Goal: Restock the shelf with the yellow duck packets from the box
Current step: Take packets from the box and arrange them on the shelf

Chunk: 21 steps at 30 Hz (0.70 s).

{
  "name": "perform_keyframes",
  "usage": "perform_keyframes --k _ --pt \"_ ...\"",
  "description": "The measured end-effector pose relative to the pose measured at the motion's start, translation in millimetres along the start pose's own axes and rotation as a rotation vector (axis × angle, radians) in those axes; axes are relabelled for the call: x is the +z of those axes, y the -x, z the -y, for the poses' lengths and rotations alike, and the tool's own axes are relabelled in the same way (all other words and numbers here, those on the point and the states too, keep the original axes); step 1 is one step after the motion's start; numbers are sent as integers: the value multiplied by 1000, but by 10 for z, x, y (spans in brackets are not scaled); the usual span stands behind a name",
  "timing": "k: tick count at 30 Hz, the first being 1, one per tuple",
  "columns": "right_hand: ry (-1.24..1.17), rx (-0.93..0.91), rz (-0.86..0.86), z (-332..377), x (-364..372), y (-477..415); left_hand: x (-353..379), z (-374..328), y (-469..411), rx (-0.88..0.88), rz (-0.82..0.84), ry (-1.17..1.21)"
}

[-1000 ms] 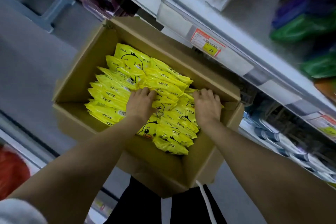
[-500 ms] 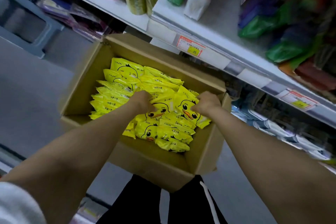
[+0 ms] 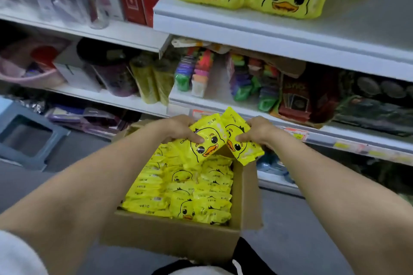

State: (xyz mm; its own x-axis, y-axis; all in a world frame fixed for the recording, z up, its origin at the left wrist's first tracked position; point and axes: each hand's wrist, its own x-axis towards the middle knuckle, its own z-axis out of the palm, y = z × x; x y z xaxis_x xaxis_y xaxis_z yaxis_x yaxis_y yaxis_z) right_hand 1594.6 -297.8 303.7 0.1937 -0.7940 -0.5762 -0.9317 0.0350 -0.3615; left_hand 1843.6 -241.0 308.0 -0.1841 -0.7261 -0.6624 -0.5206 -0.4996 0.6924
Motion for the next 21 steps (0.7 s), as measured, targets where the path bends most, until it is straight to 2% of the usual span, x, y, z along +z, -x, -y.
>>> perform_keyframes --k 4,8,12,15,21 --pt "-55 5 -63 -113 -435 342 -123 -548 164 105 17 -127" --pt "-160 -22 -106 -261 -868 655 -205 -1085 352 174 -1 -150" --pt "-155 -59 -45 -315 -1328 956 -275 -1605 521 252 18 -274" --pt "-128 -93 -25 -386 -1652 1091 -279 -1958 610 282 44 -275" --pt "-233 -122 -27 -566 -2298 1292 -333 -2714 740 364 -54 -350"
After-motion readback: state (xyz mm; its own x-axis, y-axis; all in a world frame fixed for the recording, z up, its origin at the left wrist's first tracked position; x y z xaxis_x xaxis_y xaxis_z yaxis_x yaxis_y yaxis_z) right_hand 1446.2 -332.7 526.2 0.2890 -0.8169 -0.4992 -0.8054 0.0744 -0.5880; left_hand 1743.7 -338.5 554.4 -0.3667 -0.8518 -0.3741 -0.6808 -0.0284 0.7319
